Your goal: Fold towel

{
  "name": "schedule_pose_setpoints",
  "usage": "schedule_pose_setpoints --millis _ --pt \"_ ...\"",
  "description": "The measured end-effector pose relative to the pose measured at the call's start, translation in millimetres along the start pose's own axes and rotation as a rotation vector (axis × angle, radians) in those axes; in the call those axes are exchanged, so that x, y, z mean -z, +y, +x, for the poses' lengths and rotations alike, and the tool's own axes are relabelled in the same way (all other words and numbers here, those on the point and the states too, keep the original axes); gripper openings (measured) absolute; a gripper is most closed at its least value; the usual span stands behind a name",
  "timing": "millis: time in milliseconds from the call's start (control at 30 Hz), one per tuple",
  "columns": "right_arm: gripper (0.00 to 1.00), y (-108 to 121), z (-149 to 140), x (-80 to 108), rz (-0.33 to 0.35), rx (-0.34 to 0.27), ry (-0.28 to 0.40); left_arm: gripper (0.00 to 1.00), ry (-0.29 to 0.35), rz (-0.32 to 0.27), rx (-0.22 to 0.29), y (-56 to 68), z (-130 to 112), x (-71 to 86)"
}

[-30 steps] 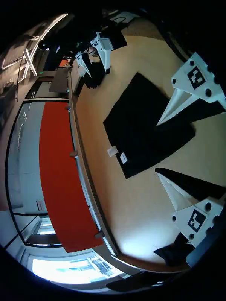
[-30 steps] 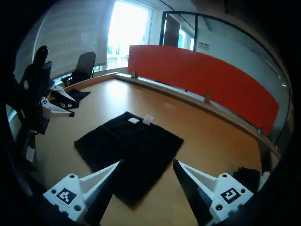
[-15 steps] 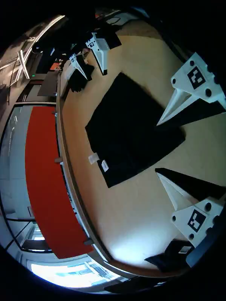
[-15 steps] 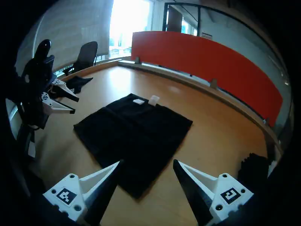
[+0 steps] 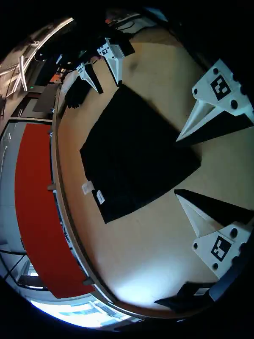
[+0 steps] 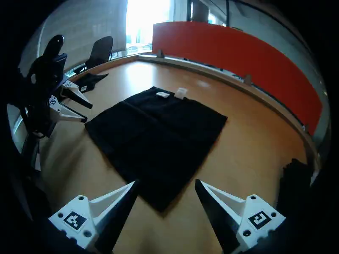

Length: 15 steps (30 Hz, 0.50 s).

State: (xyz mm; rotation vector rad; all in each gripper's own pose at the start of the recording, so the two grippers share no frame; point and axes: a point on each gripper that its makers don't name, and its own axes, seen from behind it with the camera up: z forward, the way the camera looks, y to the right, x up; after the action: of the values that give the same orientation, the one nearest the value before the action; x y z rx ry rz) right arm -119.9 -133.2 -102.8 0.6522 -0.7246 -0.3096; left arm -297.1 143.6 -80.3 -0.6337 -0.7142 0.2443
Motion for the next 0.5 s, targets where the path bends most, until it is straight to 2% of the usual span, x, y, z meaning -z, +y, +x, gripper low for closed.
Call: schedule_pose_setpoints --millis 500 --pt "1.0 4 -24 -3.6 0.019 0.011 -0.05 0.71 -0.07 -0.03 -0.013 7.9 -20 -9.4"
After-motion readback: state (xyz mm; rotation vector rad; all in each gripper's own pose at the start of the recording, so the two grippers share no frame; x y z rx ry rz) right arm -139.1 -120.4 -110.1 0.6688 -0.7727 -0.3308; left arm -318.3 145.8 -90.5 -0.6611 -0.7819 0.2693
